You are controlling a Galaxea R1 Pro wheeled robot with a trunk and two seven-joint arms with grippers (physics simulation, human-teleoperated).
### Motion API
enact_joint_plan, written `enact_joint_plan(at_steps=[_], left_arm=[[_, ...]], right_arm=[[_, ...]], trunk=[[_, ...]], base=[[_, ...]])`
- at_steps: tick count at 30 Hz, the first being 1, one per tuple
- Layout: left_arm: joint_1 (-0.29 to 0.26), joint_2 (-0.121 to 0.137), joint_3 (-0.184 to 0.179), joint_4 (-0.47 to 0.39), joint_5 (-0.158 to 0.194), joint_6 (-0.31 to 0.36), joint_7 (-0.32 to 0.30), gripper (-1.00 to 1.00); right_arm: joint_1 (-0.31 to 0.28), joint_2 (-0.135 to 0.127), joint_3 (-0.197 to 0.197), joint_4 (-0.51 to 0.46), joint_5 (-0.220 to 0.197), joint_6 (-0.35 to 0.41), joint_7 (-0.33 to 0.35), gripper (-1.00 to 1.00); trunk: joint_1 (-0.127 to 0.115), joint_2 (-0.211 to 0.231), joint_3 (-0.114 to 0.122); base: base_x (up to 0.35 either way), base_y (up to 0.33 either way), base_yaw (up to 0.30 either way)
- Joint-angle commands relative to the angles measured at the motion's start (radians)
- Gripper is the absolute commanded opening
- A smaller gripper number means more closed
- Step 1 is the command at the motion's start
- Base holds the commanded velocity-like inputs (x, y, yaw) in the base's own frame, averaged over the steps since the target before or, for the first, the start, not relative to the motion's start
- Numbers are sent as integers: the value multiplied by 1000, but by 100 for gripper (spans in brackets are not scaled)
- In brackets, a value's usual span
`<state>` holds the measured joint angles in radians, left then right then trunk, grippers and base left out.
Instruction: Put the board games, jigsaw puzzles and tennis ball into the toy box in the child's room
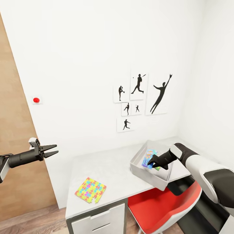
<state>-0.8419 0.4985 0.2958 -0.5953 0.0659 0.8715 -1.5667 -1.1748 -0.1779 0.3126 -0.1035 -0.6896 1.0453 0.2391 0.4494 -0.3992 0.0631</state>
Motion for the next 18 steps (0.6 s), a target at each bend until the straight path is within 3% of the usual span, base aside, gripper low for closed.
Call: enact_joint_plan(at_steps=[1, 18], left_arm=[[0, 0, 0, 0, -1, 11, -4, 100], [0, 0, 0, 0, 1, 11, -4, 100]], right_arm=[[0, 0, 8, -1, 2, 2, 9, -100], [4, -3, 7, -2, 3, 2, 19, -100]], trunk=[[1, -1, 0], [1, -1, 0]], base=[[67, 0, 0], [9, 0, 0]])
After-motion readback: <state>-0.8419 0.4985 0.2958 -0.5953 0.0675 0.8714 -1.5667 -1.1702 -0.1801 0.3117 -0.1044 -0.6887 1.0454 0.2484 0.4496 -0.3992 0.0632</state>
